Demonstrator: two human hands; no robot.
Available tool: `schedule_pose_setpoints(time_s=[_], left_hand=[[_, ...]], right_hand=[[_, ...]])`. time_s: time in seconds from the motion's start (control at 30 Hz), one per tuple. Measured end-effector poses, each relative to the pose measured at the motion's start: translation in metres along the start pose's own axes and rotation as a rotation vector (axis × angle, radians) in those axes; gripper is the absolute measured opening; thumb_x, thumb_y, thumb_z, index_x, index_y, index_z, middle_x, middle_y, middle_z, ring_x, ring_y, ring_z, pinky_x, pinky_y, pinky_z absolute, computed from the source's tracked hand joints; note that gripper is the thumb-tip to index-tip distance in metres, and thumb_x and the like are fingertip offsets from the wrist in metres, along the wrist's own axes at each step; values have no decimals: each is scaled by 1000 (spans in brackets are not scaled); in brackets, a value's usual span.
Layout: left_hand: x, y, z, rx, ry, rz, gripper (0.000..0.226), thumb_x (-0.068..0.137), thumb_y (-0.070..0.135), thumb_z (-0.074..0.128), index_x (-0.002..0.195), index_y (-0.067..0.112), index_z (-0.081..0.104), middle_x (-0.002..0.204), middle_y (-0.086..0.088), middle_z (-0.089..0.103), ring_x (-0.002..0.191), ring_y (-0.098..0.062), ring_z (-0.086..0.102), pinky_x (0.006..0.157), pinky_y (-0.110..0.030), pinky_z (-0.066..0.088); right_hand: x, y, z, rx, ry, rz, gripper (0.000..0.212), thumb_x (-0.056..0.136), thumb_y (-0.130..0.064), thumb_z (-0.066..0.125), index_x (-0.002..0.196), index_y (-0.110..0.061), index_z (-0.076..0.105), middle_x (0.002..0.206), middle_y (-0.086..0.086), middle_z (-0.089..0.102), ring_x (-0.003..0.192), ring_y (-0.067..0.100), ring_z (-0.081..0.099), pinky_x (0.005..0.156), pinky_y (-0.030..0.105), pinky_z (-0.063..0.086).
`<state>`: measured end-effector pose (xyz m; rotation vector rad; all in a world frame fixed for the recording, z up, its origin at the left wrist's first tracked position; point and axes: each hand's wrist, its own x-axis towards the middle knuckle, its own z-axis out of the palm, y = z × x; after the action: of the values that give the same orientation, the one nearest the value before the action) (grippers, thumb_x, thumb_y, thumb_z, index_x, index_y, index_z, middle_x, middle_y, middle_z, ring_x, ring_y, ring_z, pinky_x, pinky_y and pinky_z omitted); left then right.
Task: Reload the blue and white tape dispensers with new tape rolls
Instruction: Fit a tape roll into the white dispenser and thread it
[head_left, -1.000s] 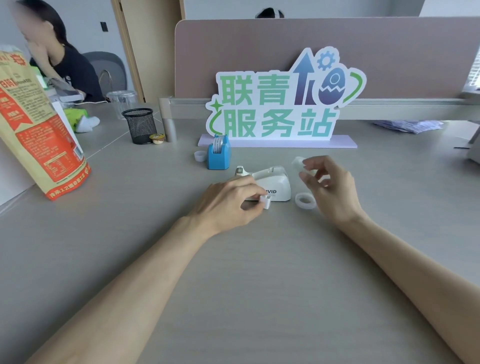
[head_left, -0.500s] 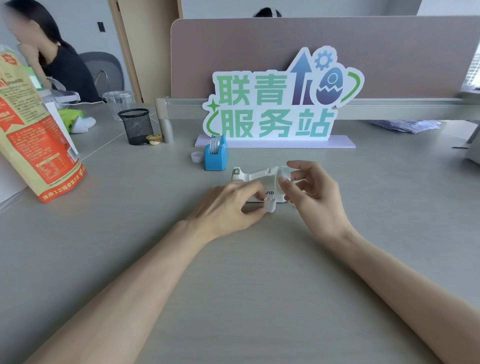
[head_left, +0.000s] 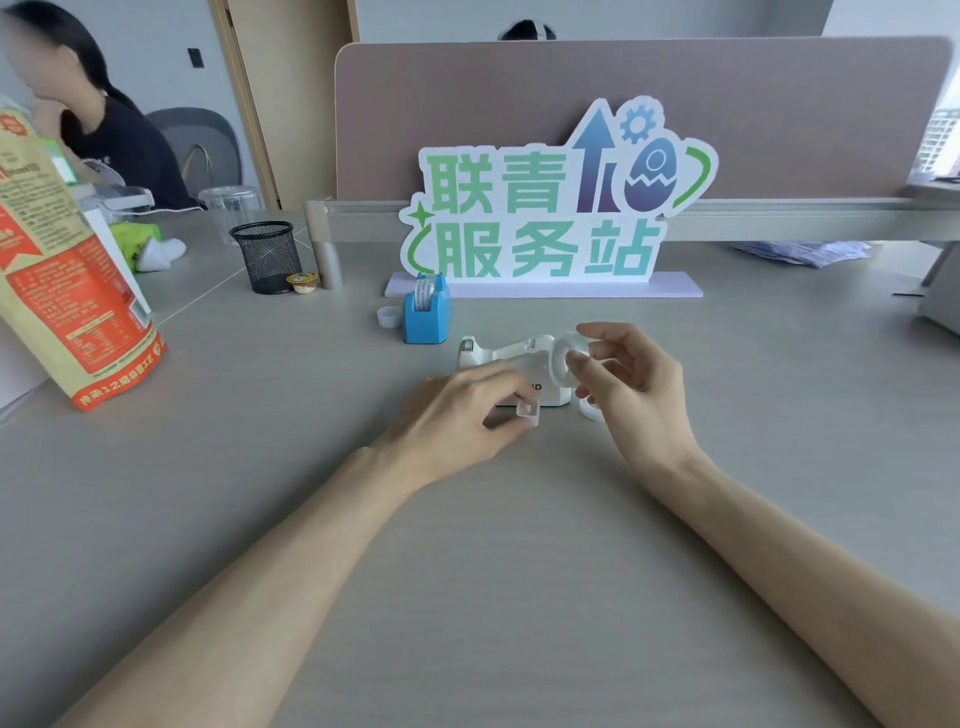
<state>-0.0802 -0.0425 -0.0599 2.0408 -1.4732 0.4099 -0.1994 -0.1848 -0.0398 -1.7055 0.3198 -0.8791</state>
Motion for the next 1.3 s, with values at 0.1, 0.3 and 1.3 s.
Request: schedule_pose_setpoints(time_s=[0.1, 0.3, 1.3], left_hand=[[3, 1, 0, -129, 102, -53, 12, 81, 36, 69, 87, 27, 65, 79, 23, 56, 58, -5, 50, 61, -29, 47], [17, 25, -17, -847, 239, -394, 26, 89, 18, 66, 105, 40, 67, 90, 11, 64, 70, -5, 53, 41, -24, 41], [12, 27, -6, -643, 387, -391, 9, 80, 21, 75, 84, 22, 67, 82, 18, 68, 76, 0, 58, 60, -35, 54]], right_hand=[[1, -3, -2, 29, -3, 7, 19, 89, -11, 65, 106, -20, 65, 81, -5, 61, 69, 19, 60, 63, 29, 49], [4, -9, -6, 172, 6, 61, 27, 88, -12, 69, 115, -16, 65, 95, 4, 77, 90, 17, 72, 82, 34, 58], [-8, -10, 5, 79, -84, -17, 14, 83, -12, 74, 95, -20, 73, 92, -9, 77, 76, 5, 72, 59, 12, 47]])
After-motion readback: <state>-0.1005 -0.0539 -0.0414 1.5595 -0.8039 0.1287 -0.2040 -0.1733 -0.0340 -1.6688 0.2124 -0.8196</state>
